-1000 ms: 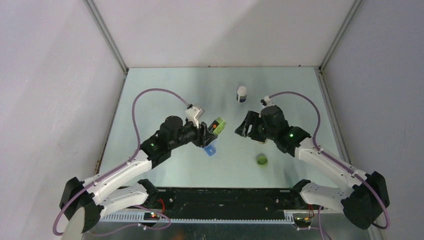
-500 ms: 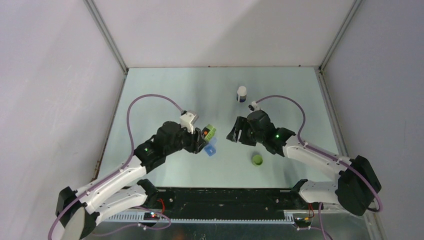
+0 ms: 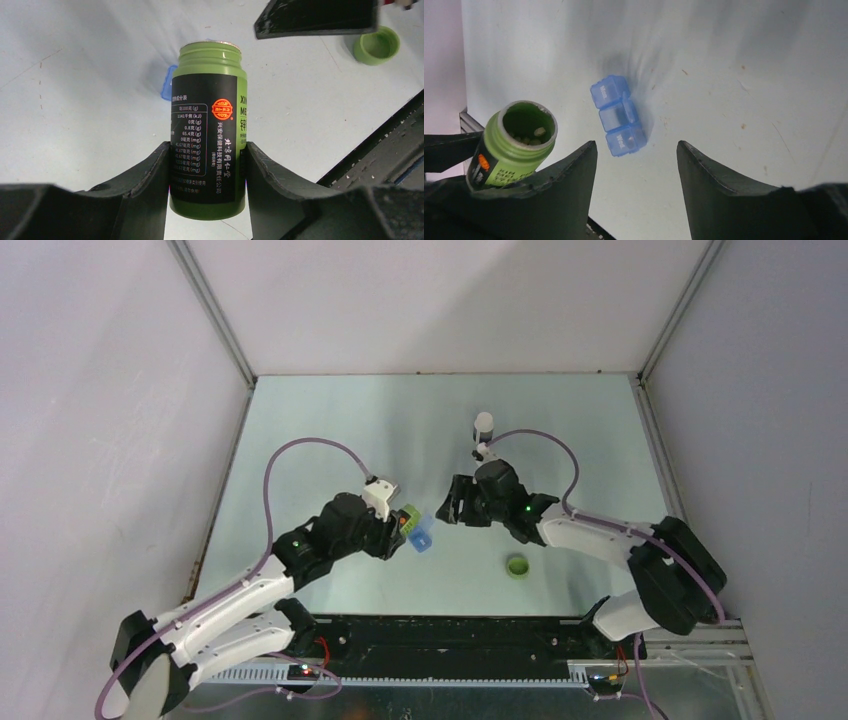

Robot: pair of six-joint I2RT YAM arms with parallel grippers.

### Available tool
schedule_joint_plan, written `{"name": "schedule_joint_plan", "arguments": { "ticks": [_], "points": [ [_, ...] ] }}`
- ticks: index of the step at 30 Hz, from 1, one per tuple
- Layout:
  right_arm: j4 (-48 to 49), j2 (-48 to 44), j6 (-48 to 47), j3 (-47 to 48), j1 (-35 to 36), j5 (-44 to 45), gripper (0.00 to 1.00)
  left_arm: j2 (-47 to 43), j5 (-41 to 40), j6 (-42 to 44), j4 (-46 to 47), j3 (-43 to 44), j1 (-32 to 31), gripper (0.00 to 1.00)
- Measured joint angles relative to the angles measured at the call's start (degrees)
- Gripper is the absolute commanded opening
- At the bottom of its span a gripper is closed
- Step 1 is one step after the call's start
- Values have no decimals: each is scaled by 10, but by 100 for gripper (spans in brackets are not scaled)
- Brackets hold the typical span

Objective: Sort the pills into containers
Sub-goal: Move the pill container to the center of the board.

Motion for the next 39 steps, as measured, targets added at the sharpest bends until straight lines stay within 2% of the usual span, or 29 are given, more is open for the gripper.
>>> {"name": "schedule_joint_plan", "arguments": {
  "ticks": [3, 8, 16, 20, 24, 30, 34, 39],
  "points": [
    [48, 37, -8, 0, 2, -16, 53, -7, -5, 2, 2, -4, -1, 0],
    [103, 98, -22, 3, 6, -38, 47, -16, -9, 5, 5, -8, -2, 0],
    [119, 144, -51, 16, 15, -61, 45, -31, -9, 11, 12, -8, -2, 0],
    [133, 149, -66, 22, 17, -71, 35, -48, -8, 14, 19, -8, -2, 0],
    [144, 168, -74, 37, 20, -77, 30, -56, -8, 14, 29, -9, -2, 0],
    [145, 184, -83, 44, 23, -72, 10, -56, -3, 14, 38, -9, -2, 0],
    [134, 181, -89, 45, 23, -55, 7, -52, 11, 14, 44, -9, -2, 0],
    [66, 135, -99, 45, 25, -14, 8, -36, 26, 14, 48, -9, -2, 0]
  ]
}}
